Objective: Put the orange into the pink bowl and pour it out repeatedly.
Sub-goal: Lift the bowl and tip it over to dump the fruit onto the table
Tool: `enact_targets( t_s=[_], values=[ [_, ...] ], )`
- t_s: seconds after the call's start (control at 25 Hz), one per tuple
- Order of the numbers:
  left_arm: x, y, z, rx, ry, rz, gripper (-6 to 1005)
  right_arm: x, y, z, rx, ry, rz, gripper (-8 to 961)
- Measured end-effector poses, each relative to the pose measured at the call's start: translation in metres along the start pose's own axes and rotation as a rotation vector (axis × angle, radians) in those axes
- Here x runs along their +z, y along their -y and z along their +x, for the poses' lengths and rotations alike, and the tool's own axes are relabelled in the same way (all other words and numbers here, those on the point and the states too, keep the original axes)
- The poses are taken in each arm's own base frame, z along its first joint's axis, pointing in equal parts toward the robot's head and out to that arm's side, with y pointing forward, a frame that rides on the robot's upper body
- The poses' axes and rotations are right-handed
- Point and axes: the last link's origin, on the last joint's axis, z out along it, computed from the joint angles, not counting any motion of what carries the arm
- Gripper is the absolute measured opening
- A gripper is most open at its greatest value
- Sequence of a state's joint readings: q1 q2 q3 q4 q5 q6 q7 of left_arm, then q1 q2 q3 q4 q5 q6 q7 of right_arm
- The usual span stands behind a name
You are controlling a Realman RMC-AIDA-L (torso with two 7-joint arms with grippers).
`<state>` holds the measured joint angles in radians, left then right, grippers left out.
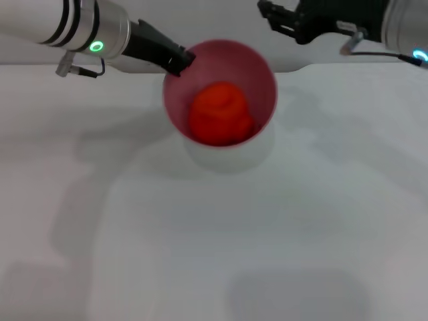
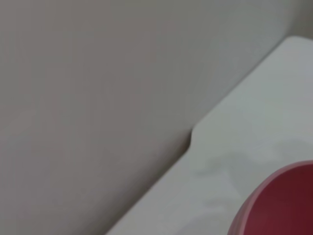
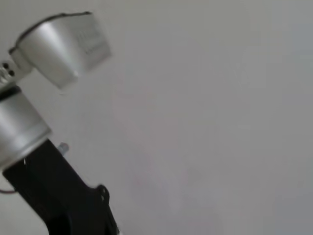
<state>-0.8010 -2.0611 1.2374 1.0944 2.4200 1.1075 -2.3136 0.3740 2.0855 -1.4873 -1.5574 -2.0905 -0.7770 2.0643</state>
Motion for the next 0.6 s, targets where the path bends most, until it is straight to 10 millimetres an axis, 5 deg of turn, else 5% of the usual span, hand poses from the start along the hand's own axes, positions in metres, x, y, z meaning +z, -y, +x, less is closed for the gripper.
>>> enact_targets(
  t_s=[0.32,0.6],
  values=[
    [0.009,-0.003,-0.001,0.016,-0.046,0.037,44,-0.021,0.011,0.026,0.042,0.273,0.212,481],
    [0.014,-0.009,-0.008,0.02,-0.056,0.037,44,-0.07,0.027,0.043,0.143,0.737,0.261,480]
  ],
)
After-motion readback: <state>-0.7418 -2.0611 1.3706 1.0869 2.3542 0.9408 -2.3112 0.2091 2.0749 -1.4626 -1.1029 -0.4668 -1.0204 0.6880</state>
